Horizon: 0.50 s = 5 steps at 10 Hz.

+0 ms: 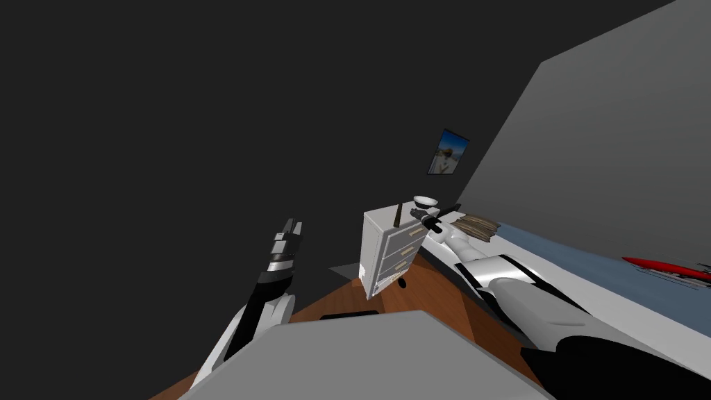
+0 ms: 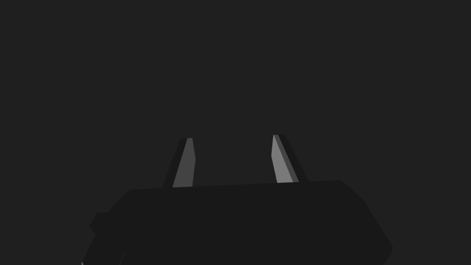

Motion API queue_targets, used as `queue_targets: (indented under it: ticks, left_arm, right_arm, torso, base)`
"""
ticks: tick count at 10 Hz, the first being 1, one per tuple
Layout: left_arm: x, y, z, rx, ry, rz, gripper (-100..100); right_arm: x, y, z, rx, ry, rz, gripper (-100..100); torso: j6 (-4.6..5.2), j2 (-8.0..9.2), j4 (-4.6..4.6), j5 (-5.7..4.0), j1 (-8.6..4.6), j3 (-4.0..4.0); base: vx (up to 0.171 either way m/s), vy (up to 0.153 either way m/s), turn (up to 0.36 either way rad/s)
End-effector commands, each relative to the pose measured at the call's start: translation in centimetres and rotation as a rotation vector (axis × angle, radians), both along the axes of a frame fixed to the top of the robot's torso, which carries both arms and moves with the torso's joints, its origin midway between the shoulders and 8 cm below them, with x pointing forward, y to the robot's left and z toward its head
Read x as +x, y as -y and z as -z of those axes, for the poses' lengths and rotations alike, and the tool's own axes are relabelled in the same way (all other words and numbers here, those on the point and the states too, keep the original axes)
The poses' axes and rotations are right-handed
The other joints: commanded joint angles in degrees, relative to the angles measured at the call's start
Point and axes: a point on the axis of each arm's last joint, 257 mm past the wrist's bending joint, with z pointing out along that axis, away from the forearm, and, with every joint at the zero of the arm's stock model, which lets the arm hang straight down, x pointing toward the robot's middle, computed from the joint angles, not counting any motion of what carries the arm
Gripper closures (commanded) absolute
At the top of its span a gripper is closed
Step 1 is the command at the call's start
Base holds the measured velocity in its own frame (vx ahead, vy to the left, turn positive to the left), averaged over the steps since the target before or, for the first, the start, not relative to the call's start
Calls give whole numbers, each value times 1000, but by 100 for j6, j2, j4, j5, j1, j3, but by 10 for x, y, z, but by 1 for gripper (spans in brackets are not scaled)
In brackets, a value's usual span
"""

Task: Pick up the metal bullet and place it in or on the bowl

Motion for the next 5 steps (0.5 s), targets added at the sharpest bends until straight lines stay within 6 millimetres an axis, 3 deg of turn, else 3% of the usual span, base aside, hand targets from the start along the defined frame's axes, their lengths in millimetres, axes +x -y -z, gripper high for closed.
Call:
queue_targets:
  ticks: [1, 2, 3, 4, 5]
  left_arm:
    - [0, 0, 0, 0, 0, 0, 0]
    - [0, 0, 0, 0, 0, 0, 0]
    - [0, 0, 0, 0, 0, 0, 0]
    - [0, 0, 0, 0, 0, 0, 0]
    - [0, 0, 0, 0, 0, 0, 0]
  right_arm:
    - [0, 0, 0, 0, 0, 0, 100]
    - [0, 0, 0, 0, 0, 0, 100]
    - [0, 0, 0, 0, 0, 0, 0]
    - [2, -9, 2, 1, 0, -20, 100]
    - [5, -17, 3, 0, -1, -42, 100]
  torso:
    - [0, 0, 0, 0, 0, 0]
    - [0, 0, 0, -1, -1, 0]
    - [0, -1, 0, -1, -1, 0]
    - [0, -1, 0, -1, -1, -1]
    - [14, -1, -1, -1, 7, -1]
  base:
    - [0, 0, 0]
    - [0, 0, 0]
    - [0, 0, 0]
    - [25, 37, -209]
    - [41, 67, -315]
